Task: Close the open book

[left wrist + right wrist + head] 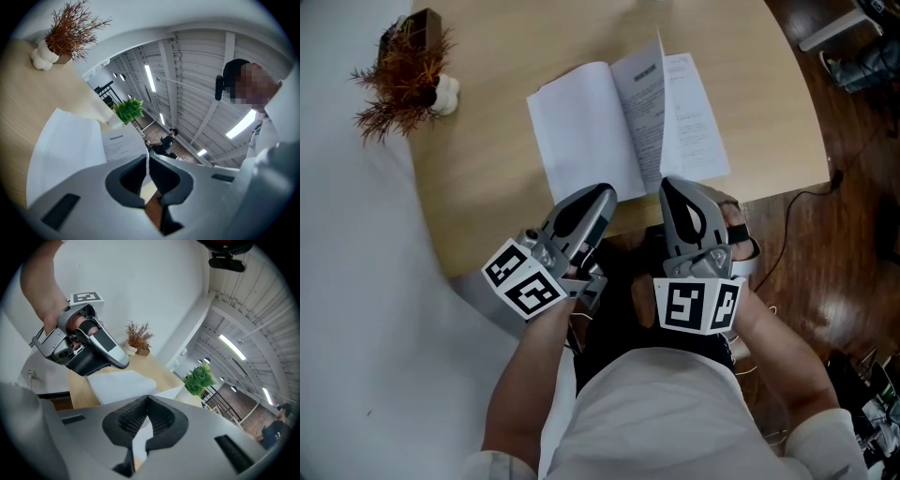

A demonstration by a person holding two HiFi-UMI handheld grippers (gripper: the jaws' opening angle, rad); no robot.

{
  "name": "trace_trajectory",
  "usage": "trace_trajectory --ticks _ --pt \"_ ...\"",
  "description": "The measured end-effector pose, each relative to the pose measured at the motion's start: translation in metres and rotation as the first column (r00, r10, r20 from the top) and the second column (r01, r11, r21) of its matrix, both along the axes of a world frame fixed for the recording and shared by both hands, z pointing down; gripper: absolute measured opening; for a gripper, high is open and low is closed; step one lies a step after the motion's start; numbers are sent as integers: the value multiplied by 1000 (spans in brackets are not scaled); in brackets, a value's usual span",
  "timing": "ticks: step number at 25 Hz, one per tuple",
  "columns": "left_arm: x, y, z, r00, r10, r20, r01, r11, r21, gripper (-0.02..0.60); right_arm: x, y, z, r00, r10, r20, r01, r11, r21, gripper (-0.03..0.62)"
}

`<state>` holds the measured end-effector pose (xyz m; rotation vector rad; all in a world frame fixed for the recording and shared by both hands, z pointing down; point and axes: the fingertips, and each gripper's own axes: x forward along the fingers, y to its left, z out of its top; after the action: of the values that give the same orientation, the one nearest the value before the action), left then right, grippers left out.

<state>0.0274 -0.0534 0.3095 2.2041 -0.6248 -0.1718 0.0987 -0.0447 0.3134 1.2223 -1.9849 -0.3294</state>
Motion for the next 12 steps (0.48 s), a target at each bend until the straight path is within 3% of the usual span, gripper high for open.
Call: trace_trajectory --ticks 12 --pt "26 3 2 1000 27 15 -27 1000 -13 -2 52 -8 19 988 135 77 -128 988 -89 3"
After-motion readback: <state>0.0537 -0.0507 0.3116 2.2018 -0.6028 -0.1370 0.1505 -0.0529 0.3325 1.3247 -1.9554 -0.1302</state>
